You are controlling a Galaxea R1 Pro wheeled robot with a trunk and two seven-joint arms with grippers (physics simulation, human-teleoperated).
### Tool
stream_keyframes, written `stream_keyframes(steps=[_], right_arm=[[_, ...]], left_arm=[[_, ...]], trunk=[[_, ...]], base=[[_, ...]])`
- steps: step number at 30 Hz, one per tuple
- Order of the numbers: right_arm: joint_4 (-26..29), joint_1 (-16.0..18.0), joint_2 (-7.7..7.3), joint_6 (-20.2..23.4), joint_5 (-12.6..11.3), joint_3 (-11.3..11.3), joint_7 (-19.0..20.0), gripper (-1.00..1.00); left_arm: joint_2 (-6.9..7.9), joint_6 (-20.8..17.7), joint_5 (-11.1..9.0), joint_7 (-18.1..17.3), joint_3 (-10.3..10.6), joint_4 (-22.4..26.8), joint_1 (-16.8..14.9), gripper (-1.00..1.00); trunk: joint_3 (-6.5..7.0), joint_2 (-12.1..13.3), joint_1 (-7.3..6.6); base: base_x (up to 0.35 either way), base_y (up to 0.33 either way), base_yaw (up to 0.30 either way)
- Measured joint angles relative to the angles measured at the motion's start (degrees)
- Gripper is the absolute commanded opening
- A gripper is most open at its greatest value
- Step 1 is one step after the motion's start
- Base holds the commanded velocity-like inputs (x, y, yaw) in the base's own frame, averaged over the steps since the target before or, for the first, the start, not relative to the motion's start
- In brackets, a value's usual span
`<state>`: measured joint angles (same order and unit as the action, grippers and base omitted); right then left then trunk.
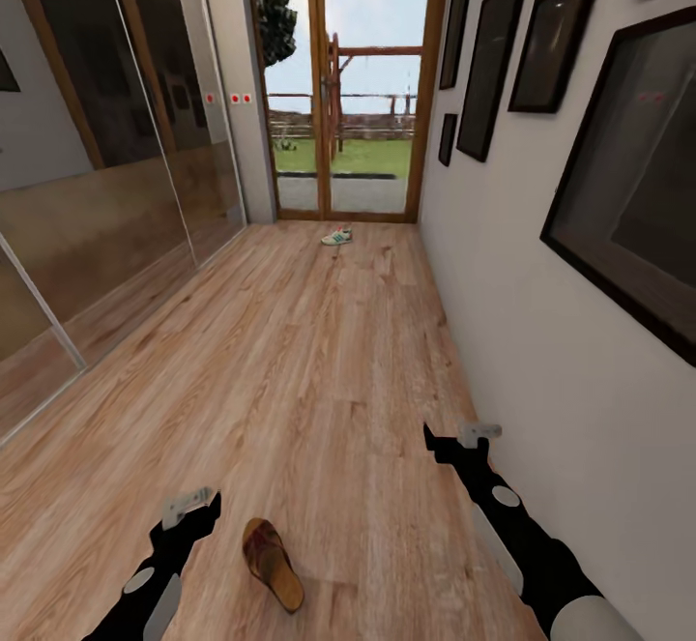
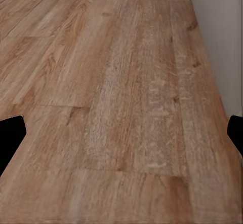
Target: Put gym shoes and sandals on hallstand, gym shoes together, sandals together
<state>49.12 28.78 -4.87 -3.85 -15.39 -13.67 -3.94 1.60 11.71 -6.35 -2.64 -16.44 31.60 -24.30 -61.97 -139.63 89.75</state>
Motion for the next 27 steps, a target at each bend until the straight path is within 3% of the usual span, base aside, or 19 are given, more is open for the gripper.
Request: stream_keyframes(steps=[16, 20, 23, 27], right_arm=[[-0.07, 0.00, 0.16, -0.01, 0.34, -0.62, 0.49, 1.00], [0.04, 0.00, 0.21, 0.14, 0.24, -4.65, 4.57, 1.00], [0.33, 0.09, 0.54, 0.27, 0.19, -6.22, 6.65, 1.00], [5.15, 0.90, 3.15, 3.98, 0.16, -7.63, 8.65, 1.00]], left_arm=[[-0.07, -0.08, 0.00, 0.07, -0.21, -0.02, -0.02, 1.00], [-0.13, -0.07, 0.00, 0.08, -0.14, -0.07, -0.02, 1.00], [-0.25, -0.07, 0.00, 0.09, -0.03, 0.00, -0.02, 1.00], [-1.50, -0.12, 0.00, 0.16, 0.06, 0.06, -0.07, 1.00]], trunk=[[0.00, 0.00, -0.01], [0.00, 0.00, -0.03], [0.00, 0.00, -0.03], [0.00, 0.00, -0.03]], base=[[-0.291, 0.103, -0.004], [-0.047, 0.016, 0.000], [-0.017, 0.006, 0.000], [-0.005, 0.002, 0.000]])
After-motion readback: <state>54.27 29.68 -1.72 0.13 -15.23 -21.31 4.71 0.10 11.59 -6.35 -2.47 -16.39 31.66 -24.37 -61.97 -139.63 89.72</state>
